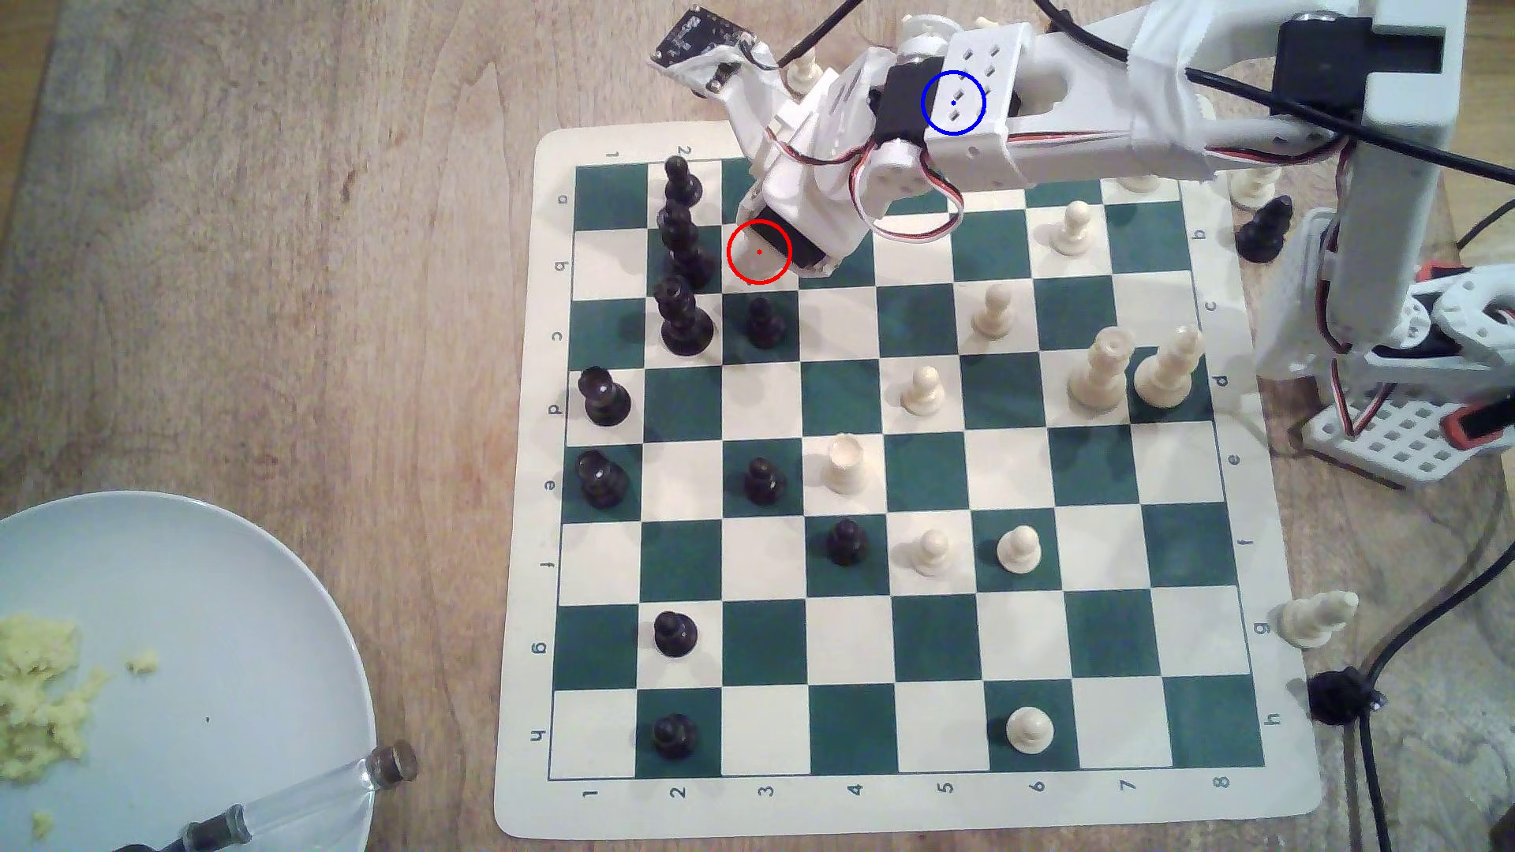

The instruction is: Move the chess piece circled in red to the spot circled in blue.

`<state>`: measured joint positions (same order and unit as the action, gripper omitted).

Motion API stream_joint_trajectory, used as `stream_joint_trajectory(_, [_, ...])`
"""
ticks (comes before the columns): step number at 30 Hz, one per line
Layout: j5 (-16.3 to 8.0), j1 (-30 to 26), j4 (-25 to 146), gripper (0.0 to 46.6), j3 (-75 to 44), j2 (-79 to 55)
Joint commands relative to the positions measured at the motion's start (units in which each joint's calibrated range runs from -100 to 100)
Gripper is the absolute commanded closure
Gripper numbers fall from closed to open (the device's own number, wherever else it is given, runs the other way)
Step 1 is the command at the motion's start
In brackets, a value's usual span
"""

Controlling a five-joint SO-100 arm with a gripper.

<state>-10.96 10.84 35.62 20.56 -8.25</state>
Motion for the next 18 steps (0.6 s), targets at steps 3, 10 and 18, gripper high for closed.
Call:
stream_joint_trajectory(3, [-0.39,-0.24,-1.38,35.6,-5.6,2.57])
stream_joint_trajectory(10, [-0.39,-0.63,-1.38,37.5,-5.69,2.57])
stream_joint_trajectory(18, [-0.15,-0.79,-1.38,44.7,-5.33,2.99])
